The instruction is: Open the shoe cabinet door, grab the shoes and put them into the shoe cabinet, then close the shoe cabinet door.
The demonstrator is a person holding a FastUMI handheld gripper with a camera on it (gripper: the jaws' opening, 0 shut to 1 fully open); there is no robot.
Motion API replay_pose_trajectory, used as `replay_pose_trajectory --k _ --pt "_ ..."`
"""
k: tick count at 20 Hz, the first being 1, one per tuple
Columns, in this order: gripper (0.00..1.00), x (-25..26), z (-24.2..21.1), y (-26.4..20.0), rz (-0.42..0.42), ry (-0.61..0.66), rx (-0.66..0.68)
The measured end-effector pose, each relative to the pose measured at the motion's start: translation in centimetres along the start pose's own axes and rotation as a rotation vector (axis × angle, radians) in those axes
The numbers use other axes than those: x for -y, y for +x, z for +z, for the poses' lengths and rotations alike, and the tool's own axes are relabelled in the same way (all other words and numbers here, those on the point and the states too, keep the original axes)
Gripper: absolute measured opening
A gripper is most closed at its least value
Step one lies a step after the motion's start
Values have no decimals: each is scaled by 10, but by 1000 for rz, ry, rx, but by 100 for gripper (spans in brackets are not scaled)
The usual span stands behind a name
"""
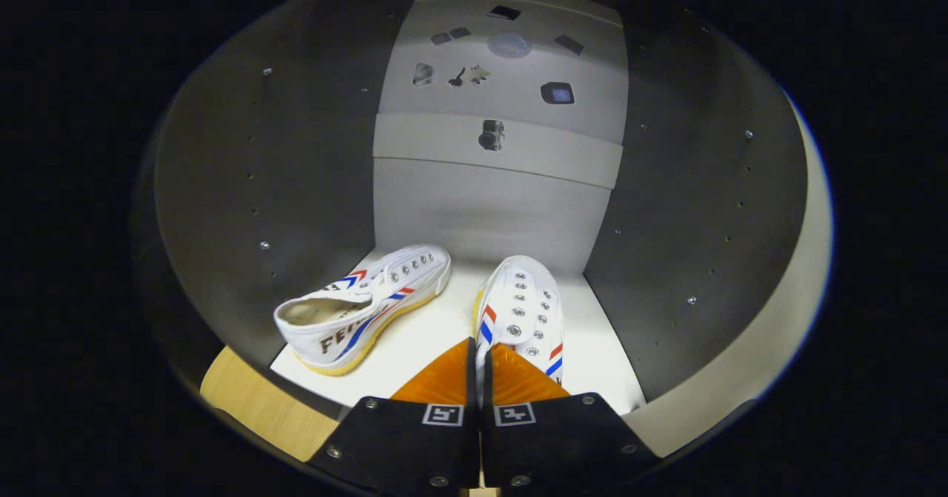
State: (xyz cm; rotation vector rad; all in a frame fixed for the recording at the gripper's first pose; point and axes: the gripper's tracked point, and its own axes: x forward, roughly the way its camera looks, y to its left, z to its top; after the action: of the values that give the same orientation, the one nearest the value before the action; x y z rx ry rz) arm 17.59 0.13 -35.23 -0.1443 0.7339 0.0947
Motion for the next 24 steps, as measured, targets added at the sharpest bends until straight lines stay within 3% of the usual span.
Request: replay_pose_trajectory --k 6,9,13,21,24 --pt "4 -7 -2 27 -29 -18 -17" --pt "21 -8 -3 7 -36 -50 -4" --pt "45 -18 -2 -60 5 -20 89" --pt "77 -14 -39 -221 87 62 270" --pt "84 -9 -62 -285 115 96 308"
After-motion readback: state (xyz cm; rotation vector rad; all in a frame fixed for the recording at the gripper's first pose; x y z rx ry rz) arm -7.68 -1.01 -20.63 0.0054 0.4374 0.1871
